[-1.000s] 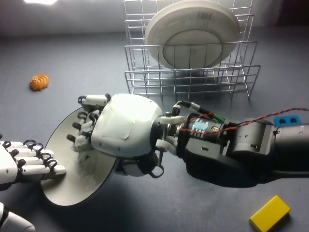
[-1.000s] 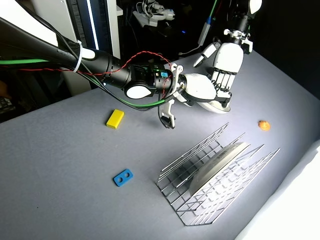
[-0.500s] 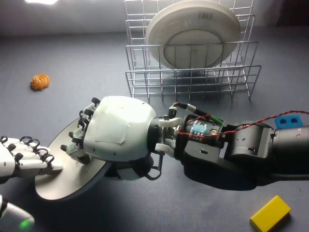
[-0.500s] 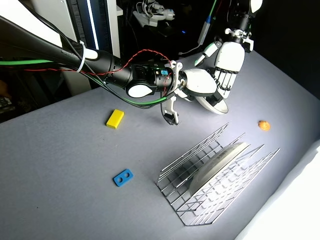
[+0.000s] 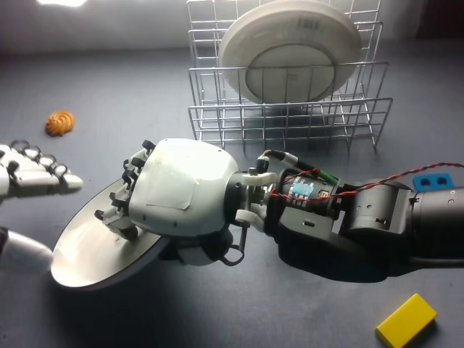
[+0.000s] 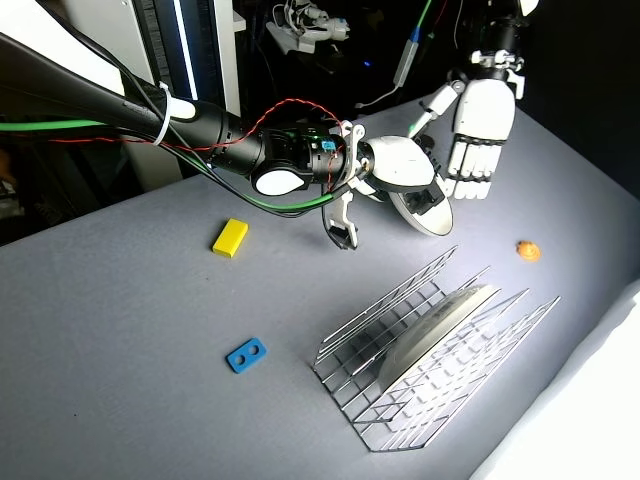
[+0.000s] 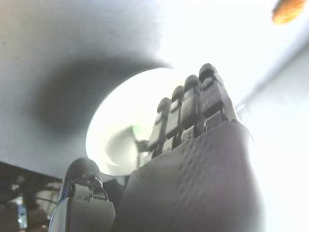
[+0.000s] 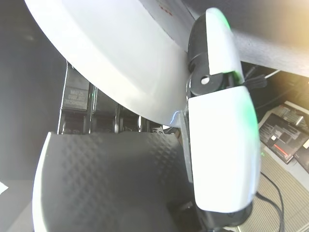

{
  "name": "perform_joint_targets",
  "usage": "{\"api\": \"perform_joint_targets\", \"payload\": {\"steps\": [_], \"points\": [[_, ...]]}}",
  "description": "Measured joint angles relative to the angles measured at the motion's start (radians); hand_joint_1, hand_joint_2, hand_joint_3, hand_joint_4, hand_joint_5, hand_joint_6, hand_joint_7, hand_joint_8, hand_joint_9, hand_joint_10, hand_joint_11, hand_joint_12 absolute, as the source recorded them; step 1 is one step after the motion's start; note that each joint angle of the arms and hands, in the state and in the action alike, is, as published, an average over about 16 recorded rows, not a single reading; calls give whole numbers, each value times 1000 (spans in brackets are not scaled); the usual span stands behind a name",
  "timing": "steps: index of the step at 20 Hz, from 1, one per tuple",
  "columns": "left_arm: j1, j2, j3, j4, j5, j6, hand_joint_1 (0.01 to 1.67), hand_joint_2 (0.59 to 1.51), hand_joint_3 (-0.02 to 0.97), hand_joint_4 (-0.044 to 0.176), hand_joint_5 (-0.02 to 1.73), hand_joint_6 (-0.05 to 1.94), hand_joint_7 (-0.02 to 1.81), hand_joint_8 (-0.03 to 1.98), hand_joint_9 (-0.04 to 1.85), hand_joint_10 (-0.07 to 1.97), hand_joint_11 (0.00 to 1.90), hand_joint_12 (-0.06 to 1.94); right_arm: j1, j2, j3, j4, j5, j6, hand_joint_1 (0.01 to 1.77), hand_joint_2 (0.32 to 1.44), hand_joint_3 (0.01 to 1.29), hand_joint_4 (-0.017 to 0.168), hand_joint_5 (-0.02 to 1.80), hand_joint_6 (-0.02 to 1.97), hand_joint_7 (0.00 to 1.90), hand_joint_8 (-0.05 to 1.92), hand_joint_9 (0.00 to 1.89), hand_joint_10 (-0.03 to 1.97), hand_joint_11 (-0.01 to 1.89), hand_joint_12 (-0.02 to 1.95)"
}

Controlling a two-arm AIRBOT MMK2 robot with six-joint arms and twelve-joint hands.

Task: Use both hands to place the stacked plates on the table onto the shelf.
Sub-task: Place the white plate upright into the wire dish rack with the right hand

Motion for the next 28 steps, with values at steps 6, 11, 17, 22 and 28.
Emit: {"api": "perform_joint_targets", "payload": {"steps": [6,11,17,22,28], "points": [[-59,14,44,-20,-8,2,13,1129,-1,5,23,14,19,13,19,16,19,9,12,46,-42,-11,-7,-3,1117,1031,10,9,758,933,896,1022,984,752,698,1439],[-101,21,77,-20,-22,6,13,1131,-1,5,26,14,24,13,21,16,20,9,30,107,-102,-20,-11,-6,1134,1034,11,2,780,1029,943,1014,993,729,705,1421],[-134,25,106,-17,-51,11,15,1135,-1,6,26,14,24,13,21,16,21,8,60,192,-188,-30,-12,-9,1156,1042,11,0,793,1131,979,1042,992,743,699,1421],[-153,26,127,-9,-87,16,19,1138,-1,6,24,14,25,13,22,16,22,8,94,276,-266,-34,-2,-11,1170,1048,10,-1,789,1187,992,1059,981,778,706,1431],[-159,26,159,22,-158,20,22,1141,0,7,22,13,19,13,22,16,22,8,138,370,-348,-40,12,3,1173,1051,10,-2,765,1224,983,1082,971,805,708,1434]]}}
